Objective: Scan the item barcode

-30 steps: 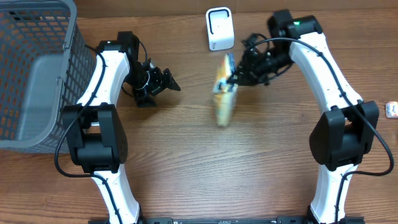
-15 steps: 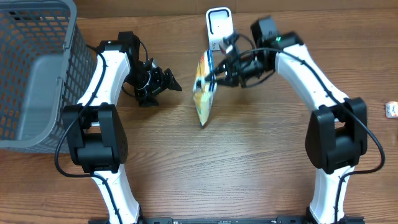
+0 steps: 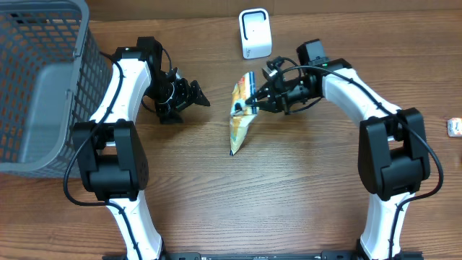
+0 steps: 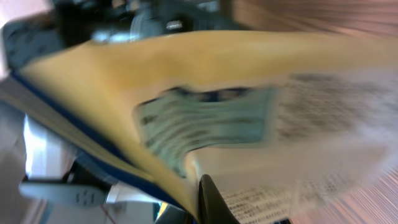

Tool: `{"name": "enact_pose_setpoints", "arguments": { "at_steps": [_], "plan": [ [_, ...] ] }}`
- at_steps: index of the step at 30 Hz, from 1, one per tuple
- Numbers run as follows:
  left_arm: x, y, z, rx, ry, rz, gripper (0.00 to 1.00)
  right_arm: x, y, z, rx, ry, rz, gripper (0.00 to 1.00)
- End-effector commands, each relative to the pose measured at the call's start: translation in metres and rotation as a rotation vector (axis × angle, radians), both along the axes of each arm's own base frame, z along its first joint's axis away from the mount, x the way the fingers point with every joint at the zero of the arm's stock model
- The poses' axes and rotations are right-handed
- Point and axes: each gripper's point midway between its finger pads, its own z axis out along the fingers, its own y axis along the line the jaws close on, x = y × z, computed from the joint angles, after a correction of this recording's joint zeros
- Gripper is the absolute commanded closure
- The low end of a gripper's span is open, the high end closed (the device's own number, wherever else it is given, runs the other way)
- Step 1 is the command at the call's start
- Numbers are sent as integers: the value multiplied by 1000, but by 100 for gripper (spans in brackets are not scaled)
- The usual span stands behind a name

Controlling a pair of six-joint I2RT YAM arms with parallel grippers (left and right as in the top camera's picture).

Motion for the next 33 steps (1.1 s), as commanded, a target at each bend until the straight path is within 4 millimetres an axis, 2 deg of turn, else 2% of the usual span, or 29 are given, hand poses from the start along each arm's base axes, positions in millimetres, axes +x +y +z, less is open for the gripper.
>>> {"name": "enact_pose_setpoints", "arguments": {
  "at_steps": [1, 4, 6, 9, 13, 14, 16, 17, 19, 21, 23, 26, 29, 30, 33],
  "plan": [
    [3, 2, 5, 10, -27, -15, 11, 14, -31, -27, -218, -48, -84, 96],
    [3, 2, 5, 10, -27, -15, 11, 15, -73, -67, -498, 12, -150, 96],
    [3, 2, 5, 10, -27, -15, 11, 13, -104, -87, -671, 40, -178, 96],
    [4, 3, 5, 13, -31, -15, 11, 7, -145, -99, -871, 80, -197, 96],
    [4, 3, 5, 14, -32, -15, 8, 5, -184, -92, -1063, 74, -191, 74],
    [5, 3, 5, 14, -33, -16, 6, 5, -192, -88, -1110, 71, -189, 64],
    [5, 3, 5, 14, -35, -16, 3, 5, -207, -74, -1200, 64, -183, 37],
    [5, 3, 5, 14, -36, -15, 3, 6, -211, -65, -1228, 59, -179, 31],
    [6, 3, 5, 14, -39, -15, 2, 4, -211, -46, -1251, 48, -161, 13],
    [6, 3, 5, 14, -41, -15, 3, 2, -205, -28, -1247, 24, -129, 4],
    [8, 2, 5, 14, -47, -16, 3, 0, -196, -13, -1245, -2, -109, 2],
    [9, 2, 5, 14, -53, -17, 2, -1, -180, -9, -1239, -53, -62, 2],
    [8, 2, 5, 14, -51, -17, 2, -2, -161, -16, -1227, -217, 107, 7],
    [8, 2, 5, 14, -50, -17, 2, -4, -154, -20, -1245, -322, 233, 7],
    [9, 2, 5, 14, -51, -17, 1, 3, -142, -31, -1288, -479, 355, 6]
  ]
}}
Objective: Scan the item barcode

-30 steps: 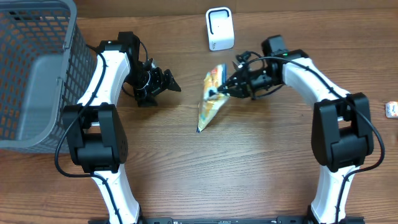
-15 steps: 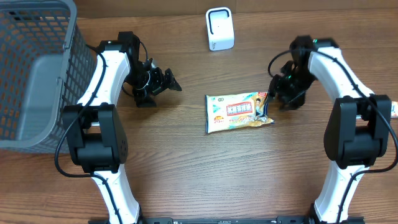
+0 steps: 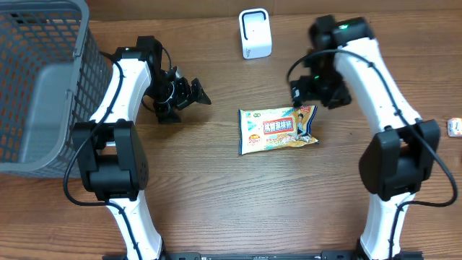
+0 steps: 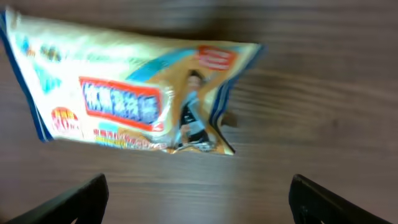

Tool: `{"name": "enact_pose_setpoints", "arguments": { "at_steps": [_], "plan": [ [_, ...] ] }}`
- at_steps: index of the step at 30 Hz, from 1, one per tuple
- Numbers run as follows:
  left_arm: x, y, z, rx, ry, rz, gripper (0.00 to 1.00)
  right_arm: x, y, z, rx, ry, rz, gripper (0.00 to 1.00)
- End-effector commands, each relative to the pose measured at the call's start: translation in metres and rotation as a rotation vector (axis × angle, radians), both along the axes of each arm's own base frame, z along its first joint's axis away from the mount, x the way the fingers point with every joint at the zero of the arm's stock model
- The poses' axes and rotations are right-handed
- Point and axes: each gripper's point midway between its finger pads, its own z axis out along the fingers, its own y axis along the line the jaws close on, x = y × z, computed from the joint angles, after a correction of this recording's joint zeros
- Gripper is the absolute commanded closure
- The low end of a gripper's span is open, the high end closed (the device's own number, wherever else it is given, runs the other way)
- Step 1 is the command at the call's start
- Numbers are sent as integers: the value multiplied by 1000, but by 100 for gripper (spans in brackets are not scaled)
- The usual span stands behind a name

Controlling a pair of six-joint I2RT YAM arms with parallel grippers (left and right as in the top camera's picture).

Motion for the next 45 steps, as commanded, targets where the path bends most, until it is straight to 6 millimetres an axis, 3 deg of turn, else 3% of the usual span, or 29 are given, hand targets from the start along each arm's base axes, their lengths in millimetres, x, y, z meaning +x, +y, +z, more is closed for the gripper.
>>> {"name": "enact_pose_setpoints", "arguments": {
  "at_steps": [1, 5, 11, 17, 20, 32, 38, 45],
  "plan": [
    [4, 0, 6, 4, -31, -17, 1, 3, 13, -7, -73, -77, 314, 6],
    [4, 3, 4, 18, -29, -17, 0, -4, 33, -26, -61, -82, 557, 4],
    [5, 3, 4, 22, -33, -17, 0, -8, 49, -44, -54, -101, 734, 4],
    [8, 3, 4, 22, -49, -17, 0, -17, 66, -45, 29, -98, 855, 3],
    [12, 3, 4, 22, -65, -17, 0, -11, 75, -46, 58, -139, 896, 3],
    [13, 16, -1, 101, -66, -17, 0, -7, 74, -53, 63, -161, 985, 0],
    [15, 16, -1, 102, -78, -17, 0, -25, 64, -84, 62, -94, 1033, 0],
    [17, 16, -1, 102, -84, -16, 0, -33, 58, -113, 47, -91, 1032, 2]
  ]
}}
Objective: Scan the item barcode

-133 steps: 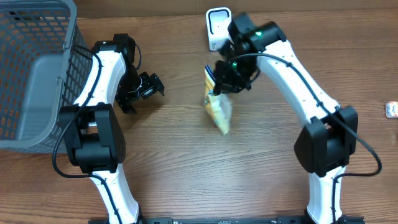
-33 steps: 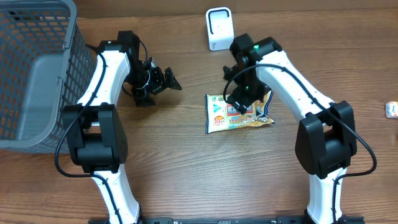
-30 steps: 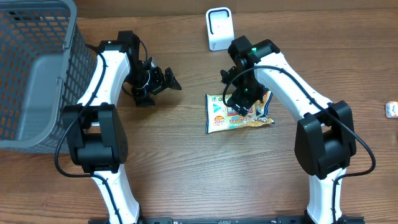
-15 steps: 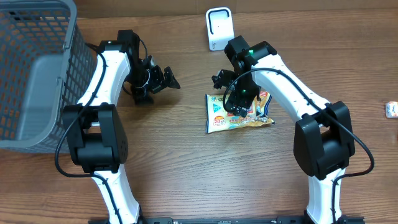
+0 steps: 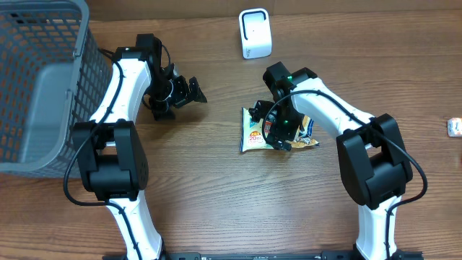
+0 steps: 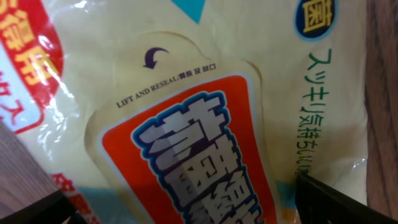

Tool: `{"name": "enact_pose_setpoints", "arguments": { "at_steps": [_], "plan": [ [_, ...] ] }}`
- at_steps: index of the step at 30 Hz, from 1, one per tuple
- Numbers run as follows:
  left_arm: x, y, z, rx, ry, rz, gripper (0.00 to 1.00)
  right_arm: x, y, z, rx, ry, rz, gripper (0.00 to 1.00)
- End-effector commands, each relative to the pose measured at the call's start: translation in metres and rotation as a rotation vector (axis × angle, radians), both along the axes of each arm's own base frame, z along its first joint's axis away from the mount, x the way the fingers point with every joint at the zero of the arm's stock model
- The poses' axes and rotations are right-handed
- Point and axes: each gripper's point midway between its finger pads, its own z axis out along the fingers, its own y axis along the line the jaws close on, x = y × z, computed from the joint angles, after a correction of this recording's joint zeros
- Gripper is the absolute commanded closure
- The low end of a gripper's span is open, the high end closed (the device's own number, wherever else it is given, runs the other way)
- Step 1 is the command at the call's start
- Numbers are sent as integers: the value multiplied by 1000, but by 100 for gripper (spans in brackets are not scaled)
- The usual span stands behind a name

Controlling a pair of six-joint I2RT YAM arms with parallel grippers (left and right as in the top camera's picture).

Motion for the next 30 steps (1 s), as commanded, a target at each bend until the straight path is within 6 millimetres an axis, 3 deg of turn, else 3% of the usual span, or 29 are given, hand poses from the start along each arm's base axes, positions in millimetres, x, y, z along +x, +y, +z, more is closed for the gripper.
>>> {"name": "enact_pose_setpoints", "arguments": {
  "at_steps": [1, 9, 14, 16, 20, 25, 30],
  "plan": [
    [5, 1, 6, 7, -31, -17, 0, -6, -2, -7, 3, -1, 4, 4],
    [5, 1, 6, 7, -31, -17, 0, 9, 6, -8, 30, -57, -144, 41],
    [5, 1, 6, 7, -31, -17, 0, 27, 15, 2, 67, -102, -308, 85],
    [5, 1, 6, 7, -31, -17, 0, 38, 21, 10, 94, -127, -420, 96],
    [5, 1, 6, 7, -31, -17, 0, 62, 32, 32, 166, -166, -695, 96],
    [5, 1, 6, 7, -30, -17, 0, 99, 50, 73, 310, -227, -959, 96],
    [5, 1, 6, 7, -31, -17, 0, 141, 68, 123, 503, -322, -1057, 96]
  ]
}}
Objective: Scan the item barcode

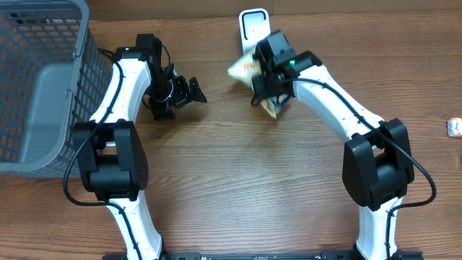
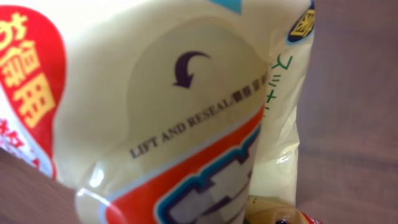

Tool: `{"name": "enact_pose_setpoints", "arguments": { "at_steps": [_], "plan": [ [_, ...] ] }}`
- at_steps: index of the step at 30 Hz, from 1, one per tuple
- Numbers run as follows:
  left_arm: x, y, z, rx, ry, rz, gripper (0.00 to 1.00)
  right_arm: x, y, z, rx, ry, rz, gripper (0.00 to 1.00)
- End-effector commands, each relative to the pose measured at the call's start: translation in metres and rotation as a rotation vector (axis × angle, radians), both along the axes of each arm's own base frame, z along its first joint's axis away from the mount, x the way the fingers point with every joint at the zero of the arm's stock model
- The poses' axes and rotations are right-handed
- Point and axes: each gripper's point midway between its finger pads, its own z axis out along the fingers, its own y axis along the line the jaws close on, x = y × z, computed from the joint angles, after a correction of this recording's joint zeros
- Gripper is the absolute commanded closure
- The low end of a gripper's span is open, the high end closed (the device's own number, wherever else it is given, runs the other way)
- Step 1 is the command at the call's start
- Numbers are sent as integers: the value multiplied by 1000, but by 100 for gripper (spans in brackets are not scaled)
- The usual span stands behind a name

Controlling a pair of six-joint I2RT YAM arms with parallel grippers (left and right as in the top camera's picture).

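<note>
The snack packet (image 1: 244, 70), pale yellow with red and blue print, hangs off the table just in front of the white scanner (image 1: 253, 25) at the back. My right gripper (image 1: 266, 81) is shut on it. In the right wrist view the packet (image 2: 186, 124) fills the frame with its "lift and reseal" flap toward the camera, and the fingers are hidden behind it. No barcode shows in either view. My left gripper (image 1: 193, 92) hovers open and holding nothing, left of the packet.
A grey mesh basket (image 1: 86, 50) stands at the far left. A small white item (image 1: 455, 127) lies at the table's right edge. Bare wood lies between the arms.
The packet lay flat mid-table with my right gripper down on it. Now the gripper holds it lifted, further back and left, close to the scanner. The left arm has not moved.
First my right gripper held the packet on edge below the scanner. Then the packet lay flat, printed face up, with the gripper open above it. Later the gripper was down on the packet, and now it holds it raised by the scanner.
</note>
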Motion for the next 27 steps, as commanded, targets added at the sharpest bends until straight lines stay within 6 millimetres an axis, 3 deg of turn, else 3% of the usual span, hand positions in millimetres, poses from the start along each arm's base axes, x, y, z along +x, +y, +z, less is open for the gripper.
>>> {"name": "enact_pose_setpoints", "arguments": {
  "at_steps": [1, 7, 16, 18, 22, 27],
  "plan": [
    [5, 1, 6, 7, -30, -17, 0, 31, 12, 43, 142, -93, -144, 96],
    [5, 1, 6, 7, -31, -17, 0, 70, -3, 71, 300, -182, -315, 96],
    [5, 1, 6, 7, -31, -17, 0, 108, -22, 114, 455, -305, -352, 96],
    [5, 1, 6, 7, -31, -17, 0, 115, -27, 111, 425, -338, -366, 96],
    [5, 1, 6, 7, -31, -17, 0, 126, -37, 81, 284, -385, -390, 96],
    [5, 1, 6, 7, -31, -17, 0, 132, -27, 41, 171, -393, -333, 96]
  ]
}}
